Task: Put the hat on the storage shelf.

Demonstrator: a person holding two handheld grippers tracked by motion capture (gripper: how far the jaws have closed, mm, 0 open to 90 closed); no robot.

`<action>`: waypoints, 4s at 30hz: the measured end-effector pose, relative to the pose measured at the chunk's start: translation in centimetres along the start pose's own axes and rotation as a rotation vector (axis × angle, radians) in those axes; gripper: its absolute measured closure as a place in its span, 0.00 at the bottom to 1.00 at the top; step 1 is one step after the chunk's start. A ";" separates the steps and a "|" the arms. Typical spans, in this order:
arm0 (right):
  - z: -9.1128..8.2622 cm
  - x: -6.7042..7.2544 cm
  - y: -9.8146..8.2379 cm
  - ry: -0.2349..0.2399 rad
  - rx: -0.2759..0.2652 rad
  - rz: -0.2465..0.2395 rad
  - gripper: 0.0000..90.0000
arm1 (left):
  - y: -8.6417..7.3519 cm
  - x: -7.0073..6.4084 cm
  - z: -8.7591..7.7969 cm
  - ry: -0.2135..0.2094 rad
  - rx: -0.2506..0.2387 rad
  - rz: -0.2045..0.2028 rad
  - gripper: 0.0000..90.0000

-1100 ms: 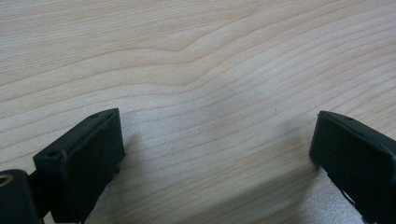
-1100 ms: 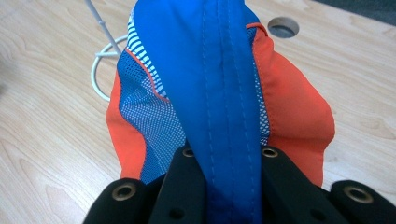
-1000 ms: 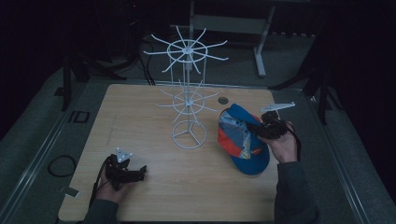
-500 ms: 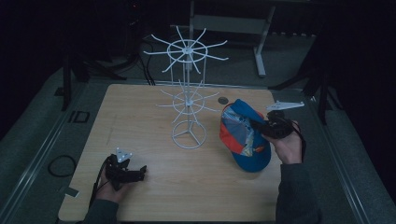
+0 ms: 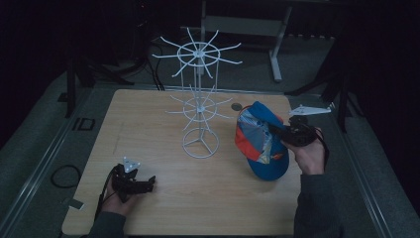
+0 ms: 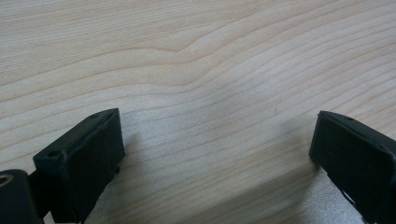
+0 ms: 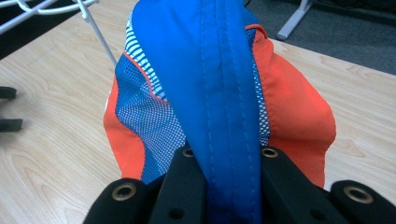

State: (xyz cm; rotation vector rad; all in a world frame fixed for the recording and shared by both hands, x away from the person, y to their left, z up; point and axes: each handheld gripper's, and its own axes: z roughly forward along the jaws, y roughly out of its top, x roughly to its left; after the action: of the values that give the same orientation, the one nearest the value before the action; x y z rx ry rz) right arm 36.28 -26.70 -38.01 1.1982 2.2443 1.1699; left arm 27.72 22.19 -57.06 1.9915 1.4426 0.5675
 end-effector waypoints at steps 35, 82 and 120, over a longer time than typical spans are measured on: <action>-2.4 0.6 1.1 0.031 -0.103 -0.008 0.97 | 0.0 0.0 0.0 0.000 0.001 0.000 0.03; -3.9 2.0 2.9 0.089 -0.228 -0.030 0.97 | 0.0 0.0 0.0 0.000 -0.001 -0.001 0.03; -4.6 2.1 4.8 0.133 -0.297 -0.042 0.97 | 0.0 0.0 0.0 -0.001 0.002 0.003 0.03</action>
State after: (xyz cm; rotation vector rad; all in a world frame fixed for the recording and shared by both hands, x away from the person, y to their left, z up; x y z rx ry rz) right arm 34.72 -25.92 -31.29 0.9784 2.0793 1.5410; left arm 27.74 22.20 -57.04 1.9951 1.4405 0.5672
